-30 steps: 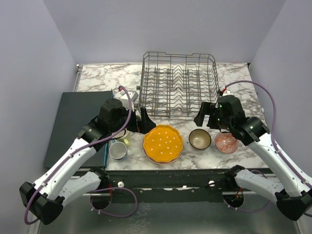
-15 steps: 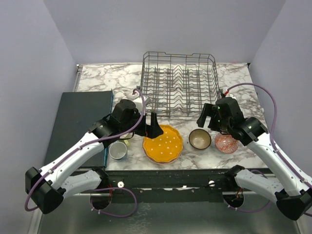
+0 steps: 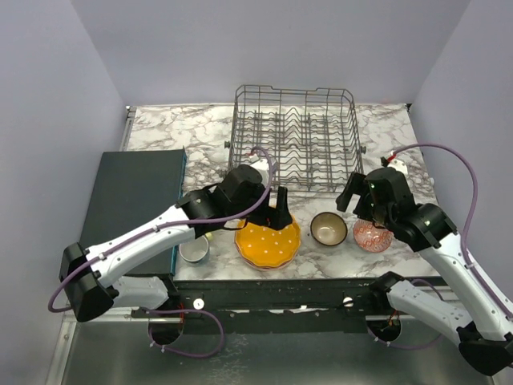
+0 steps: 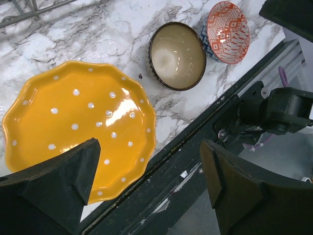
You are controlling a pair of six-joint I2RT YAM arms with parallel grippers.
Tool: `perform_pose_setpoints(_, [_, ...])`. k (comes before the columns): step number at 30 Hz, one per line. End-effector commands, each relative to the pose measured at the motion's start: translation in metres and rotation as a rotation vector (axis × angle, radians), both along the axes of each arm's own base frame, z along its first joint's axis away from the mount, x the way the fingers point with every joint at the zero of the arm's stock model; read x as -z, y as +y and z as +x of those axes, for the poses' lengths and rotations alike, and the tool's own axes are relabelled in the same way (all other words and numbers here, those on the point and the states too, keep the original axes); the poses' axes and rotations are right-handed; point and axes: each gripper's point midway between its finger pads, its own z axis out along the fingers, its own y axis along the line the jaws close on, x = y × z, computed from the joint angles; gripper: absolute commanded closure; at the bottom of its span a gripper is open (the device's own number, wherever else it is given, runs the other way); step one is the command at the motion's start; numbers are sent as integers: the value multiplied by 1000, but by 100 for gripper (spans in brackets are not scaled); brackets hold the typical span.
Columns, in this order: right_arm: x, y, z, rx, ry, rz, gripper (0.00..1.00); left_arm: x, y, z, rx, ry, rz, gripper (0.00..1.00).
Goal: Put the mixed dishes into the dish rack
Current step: Pick up the bowl from the center of the board.
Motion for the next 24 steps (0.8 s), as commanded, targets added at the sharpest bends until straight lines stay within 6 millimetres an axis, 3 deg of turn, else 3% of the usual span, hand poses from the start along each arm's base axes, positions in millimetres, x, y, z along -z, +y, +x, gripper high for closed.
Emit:
perform_pose_setpoints(1, [-13,-17,-5,70,-38,-18,1,3,-11,9,-73,-9,59,11])
perform_pose_setpoints(24, [-26,-35,-26,109,-74,3,1,57,-89,6,-32,106,181,20])
